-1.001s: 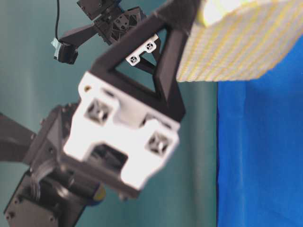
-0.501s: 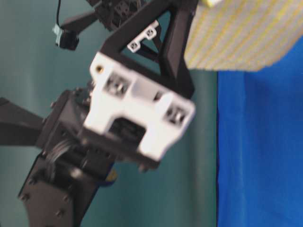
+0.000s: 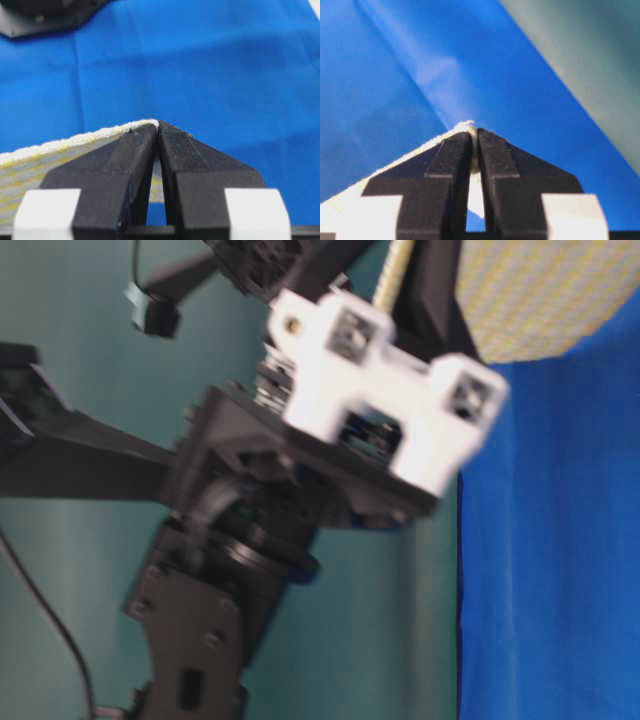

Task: Fold the yellow towel.
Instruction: 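Lay the strip down lengthwise, far-to-near, on the table, then release the strip and raise both grippers away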

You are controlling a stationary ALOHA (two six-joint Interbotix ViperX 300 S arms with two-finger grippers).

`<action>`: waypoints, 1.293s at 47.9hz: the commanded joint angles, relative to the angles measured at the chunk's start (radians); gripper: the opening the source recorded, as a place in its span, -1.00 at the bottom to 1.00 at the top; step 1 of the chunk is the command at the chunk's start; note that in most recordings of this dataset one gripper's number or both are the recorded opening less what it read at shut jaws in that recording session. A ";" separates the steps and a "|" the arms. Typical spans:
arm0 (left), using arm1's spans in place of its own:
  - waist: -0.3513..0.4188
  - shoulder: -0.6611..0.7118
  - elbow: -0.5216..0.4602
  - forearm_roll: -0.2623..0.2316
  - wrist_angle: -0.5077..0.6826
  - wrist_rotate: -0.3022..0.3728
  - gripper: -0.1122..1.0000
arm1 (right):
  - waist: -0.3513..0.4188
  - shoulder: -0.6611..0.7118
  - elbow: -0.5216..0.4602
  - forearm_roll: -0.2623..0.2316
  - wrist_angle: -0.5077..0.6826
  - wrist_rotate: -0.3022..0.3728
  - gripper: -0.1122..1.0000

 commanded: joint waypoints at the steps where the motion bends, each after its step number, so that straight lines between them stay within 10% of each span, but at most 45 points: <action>1: -0.021 -0.034 0.009 -0.002 -0.015 -0.021 -0.77 | 0.003 0.041 -0.063 -0.005 -0.014 -0.002 -0.74; 35: -0.067 -0.202 0.350 -0.002 -0.026 -0.196 -0.77 | 0.121 0.313 -0.322 0.000 -0.015 0.008 -0.73; 62: -0.054 -0.178 0.396 -0.003 -0.026 -0.227 -0.76 | 0.163 0.388 -0.344 -0.002 -0.049 -0.002 -0.73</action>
